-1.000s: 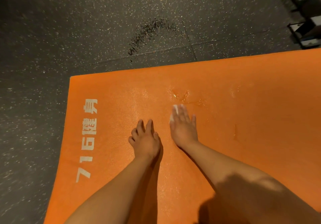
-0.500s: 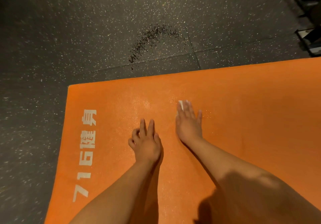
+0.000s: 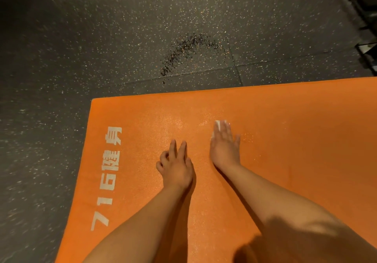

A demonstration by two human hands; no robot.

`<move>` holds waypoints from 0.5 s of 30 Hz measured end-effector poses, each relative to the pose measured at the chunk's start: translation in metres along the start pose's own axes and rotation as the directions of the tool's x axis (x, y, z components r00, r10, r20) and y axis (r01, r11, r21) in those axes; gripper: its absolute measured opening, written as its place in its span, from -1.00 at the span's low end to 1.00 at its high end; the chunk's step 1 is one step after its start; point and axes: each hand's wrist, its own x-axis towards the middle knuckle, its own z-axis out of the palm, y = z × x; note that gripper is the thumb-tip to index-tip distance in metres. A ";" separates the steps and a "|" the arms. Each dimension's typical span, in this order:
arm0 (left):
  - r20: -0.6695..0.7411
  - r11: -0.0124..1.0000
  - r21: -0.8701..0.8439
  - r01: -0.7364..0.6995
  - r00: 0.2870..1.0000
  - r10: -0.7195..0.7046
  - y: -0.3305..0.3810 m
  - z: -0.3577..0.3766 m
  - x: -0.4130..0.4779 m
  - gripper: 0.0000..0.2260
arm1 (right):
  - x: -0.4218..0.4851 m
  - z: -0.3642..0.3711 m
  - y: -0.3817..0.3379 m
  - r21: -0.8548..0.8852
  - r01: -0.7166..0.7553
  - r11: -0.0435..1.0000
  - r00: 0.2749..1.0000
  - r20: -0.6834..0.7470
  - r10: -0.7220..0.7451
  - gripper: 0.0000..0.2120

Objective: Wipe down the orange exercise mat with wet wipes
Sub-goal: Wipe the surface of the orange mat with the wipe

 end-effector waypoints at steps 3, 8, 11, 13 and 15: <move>-0.043 1.000 -0.006 -0.004 0.999 0.003 -0.002 -0.002 0.003 -0.52 | 0.002 0.003 -0.011 -0.010 -0.034 0.999 0.999 0.009 0.034 -0.44; -0.127 0.995 -0.087 0.044 0.990 -0.055 -0.005 -0.010 0.026 -0.51 | 0.003 0.011 -0.059 -0.069 0.424 0.903 0.887 0.236 -0.398 -0.40; -0.139 0.997 -0.056 0.062 0.988 -0.069 -0.017 -0.011 0.031 -0.51 | 0.019 0.013 -0.046 -0.135 0.384 0.913 0.918 0.165 -0.361 -0.39; -0.141 0.998 -0.043 0.053 0.988 -0.059 -0.020 -0.010 0.032 -0.52 | 0.031 0.011 -0.034 -0.119 0.173 0.978 0.984 0.060 -0.167 -0.43; -0.158 0.995 -0.067 0.074 0.984 -0.084 -0.018 -0.010 0.035 -0.54 | 0.038 0.010 -0.036 -0.079 0.057 0.995 0.998 0.025 -0.055 -0.45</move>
